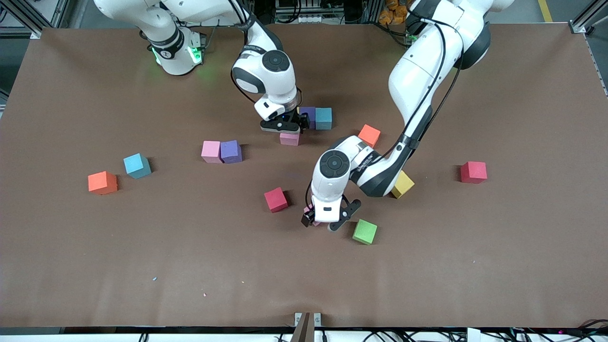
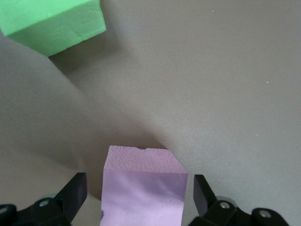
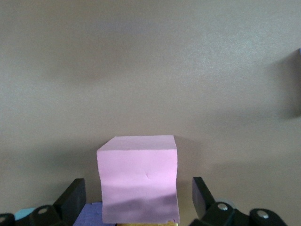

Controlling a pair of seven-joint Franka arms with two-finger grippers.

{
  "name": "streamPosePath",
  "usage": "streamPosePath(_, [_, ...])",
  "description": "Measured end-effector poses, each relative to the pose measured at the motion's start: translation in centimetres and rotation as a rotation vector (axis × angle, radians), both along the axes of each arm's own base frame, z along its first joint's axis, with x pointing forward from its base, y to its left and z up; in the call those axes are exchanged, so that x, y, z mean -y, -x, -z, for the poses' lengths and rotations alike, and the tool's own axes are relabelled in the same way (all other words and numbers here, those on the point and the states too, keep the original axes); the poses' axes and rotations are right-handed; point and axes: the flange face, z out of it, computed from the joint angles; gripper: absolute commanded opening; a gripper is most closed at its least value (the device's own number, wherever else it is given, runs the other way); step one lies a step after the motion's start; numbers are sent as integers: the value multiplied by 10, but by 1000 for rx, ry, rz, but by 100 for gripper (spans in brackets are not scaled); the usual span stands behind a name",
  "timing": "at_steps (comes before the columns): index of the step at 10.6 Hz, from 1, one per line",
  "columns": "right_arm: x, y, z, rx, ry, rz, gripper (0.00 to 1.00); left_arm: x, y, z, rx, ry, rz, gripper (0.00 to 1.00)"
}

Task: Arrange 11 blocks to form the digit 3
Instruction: 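Lower the pink block beside the yellow block with the right gripper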

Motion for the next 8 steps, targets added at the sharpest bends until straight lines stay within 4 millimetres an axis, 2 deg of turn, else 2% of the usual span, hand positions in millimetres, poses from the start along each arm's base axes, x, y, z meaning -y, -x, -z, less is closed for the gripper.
streamPosePath(1, [0, -4, -2, 5, -4, 6, 100, 0, 0, 0, 2, 1, 0, 77])
streamPosePath(3, [5, -17, -7, 15, -12, 18, 100, -1, -1, 1, 3, 0, 1, 80])
streamPosePath(4, [7, -23, -9, 20, -14, 15, 100, -1, 0, 2, 2, -1, 1, 78])
streamPosePath(5, [10, -29, -11, 24, -16, 11, 100, 0, 0, 4, 1, -1, 2, 61])
streamPosePath(6, [13, -34, -13, 28, -16, -1, 100, 1, 1, 5, 2, -1, 4, 34])
streamPosePath(7, [17, -40, -14, 32, -14, -20, 100, 1, 1, 6, 3, -4, 5, 13])
streamPosePath(8, [22, -48, -16, 39, -13, -42, 100, 1, 1, 5, 6, -5, 5, 0])
